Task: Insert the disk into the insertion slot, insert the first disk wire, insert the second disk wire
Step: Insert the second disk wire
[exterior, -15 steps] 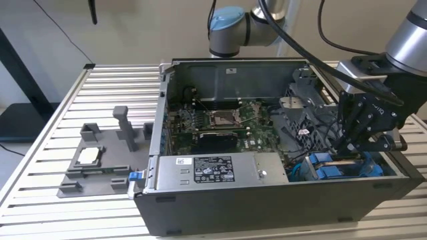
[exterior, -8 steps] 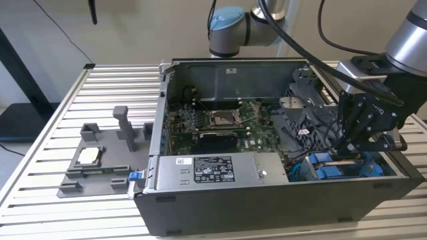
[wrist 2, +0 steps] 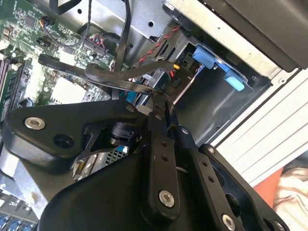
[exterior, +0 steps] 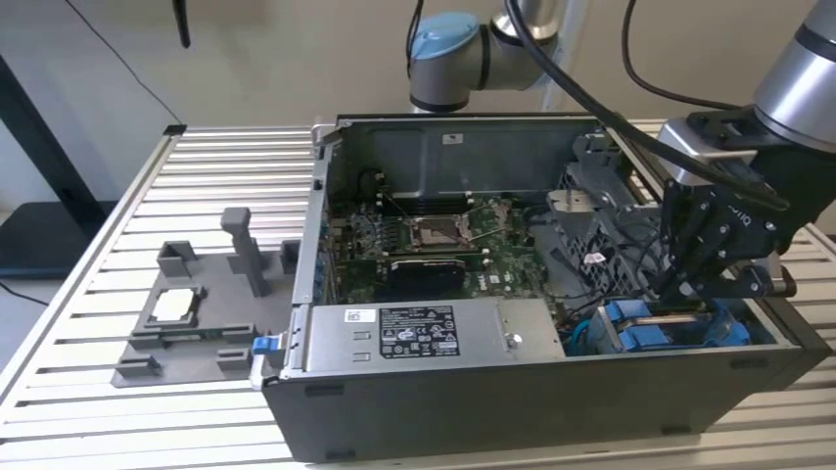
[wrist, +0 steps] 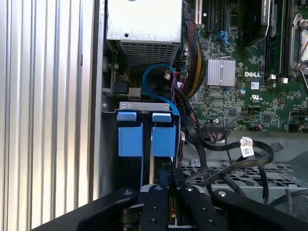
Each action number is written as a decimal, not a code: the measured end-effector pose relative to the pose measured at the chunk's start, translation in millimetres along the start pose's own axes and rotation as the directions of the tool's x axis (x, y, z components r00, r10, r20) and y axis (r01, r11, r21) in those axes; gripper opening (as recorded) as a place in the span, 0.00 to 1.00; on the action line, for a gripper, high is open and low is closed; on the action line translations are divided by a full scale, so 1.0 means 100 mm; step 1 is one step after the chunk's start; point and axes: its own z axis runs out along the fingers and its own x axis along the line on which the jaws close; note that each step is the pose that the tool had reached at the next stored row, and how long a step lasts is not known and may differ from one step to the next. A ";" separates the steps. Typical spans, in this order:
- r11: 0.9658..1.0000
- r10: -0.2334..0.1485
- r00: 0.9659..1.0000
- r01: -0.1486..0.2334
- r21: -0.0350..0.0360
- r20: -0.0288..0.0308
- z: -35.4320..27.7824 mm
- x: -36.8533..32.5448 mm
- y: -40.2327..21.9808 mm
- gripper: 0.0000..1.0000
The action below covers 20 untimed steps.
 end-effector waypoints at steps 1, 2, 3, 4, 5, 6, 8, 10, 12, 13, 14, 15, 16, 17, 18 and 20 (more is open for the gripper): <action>1.000 0.000 1.000 0.000 0.000 0.000 0.004 0.001 0.000 0.16; 1.000 0.000 1.000 0.000 0.000 0.000 0.008 0.001 -0.001 0.16; 1.000 0.000 1.000 0.000 0.000 0.000 0.011 0.001 -0.001 0.16; 1.000 0.000 1.000 0.000 0.000 0.000 0.016 0.001 -0.001 0.16; 1.000 0.000 1.000 0.000 0.000 0.000 0.020 0.001 -0.001 0.16; 1.000 0.000 1.000 0.000 0.000 0.000 0.023 0.001 -0.001 0.16; 1.000 0.000 1.000 0.000 0.000 0.000 0.026 0.002 -0.001 0.16; 1.000 0.000 1.000 0.000 0.000 0.000 0.026 0.002 -0.001 0.16; 1.000 0.000 1.000 0.000 0.000 0.000 0.027 0.002 -0.001 0.16; 1.000 0.000 1.000 0.000 0.000 0.000 0.027 0.002 -0.001 0.16; 1.000 0.000 1.000 0.000 0.000 0.000 0.027 0.002 -0.001 0.16; 1.000 0.000 1.000 0.000 0.000 0.000 0.027 0.002 -0.001 0.16; 1.000 0.000 1.000 0.000 0.000 0.000 0.028 0.001 -0.001 0.16; 1.000 0.000 1.000 0.000 0.000 0.000 0.030 0.001 -0.002 0.16; 1.000 0.000 1.000 0.000 0.000 0.000 0.032 0.001 -0.002 0.16; 1.000 0.000 1.000 0.000 0.000 0.000 0.034 0.001 -0.002 0.16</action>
